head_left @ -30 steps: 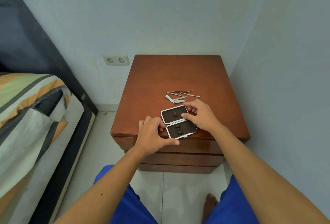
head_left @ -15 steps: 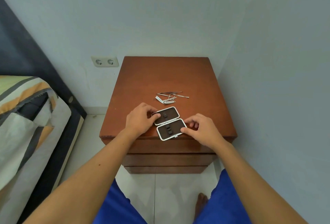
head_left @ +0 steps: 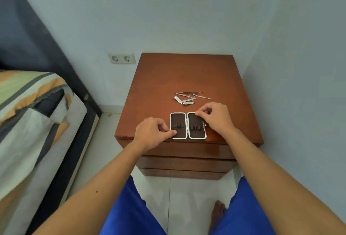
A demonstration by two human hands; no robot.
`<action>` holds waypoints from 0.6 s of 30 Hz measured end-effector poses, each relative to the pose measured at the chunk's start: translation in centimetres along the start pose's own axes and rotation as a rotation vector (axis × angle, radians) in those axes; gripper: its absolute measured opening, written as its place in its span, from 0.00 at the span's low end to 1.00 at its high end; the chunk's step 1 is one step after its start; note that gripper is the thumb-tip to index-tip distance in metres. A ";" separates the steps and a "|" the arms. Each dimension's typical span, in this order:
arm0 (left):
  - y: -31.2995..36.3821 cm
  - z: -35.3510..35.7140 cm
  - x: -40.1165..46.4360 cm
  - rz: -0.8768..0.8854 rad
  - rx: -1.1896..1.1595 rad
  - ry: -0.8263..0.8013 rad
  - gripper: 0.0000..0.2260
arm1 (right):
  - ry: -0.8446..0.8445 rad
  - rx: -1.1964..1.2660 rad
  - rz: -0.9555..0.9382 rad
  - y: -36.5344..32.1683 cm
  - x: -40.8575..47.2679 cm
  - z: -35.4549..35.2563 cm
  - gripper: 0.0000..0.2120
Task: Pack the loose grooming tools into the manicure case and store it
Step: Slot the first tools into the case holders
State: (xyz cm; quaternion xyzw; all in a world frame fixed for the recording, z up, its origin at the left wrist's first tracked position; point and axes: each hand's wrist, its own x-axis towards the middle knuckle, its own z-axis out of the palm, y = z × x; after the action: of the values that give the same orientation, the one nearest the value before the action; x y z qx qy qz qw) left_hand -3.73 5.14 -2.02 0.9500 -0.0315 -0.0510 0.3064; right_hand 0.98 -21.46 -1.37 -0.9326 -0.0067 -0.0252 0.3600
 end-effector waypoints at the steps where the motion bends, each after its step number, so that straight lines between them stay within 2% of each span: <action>1: 0.1 0.1 0.0 0.006 0.011 0.012 0.15 | -0.001 0.004 -0.006 -0.1 0.3 0.0 0.05; 10: -0.1 0.5 -0.1 0.089 0.056 0.087 0.17 | 0.040 0.043 -0.041 0.7 0.7 0.3 0.06; 14: -0.4 -0.1 0.5 0.142 0.054 0.058 0.17 | 0.044 0.060 -0.060 0.8 0.5 0.4 0.06; 18: -1.2 -0.7 1.4 0.169 -0.038 0.128 0.14 | 0.096 0.179 -0.019 1.1 0.8 0.3 0.07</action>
State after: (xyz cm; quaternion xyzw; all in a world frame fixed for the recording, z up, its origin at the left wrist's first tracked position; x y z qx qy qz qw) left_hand -2.26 6.38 -2.24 0.9393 -0.0910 0.0351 0.3289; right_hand 1.83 -22.06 -2.31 -0.8944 -0.0005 -0.0724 0.4415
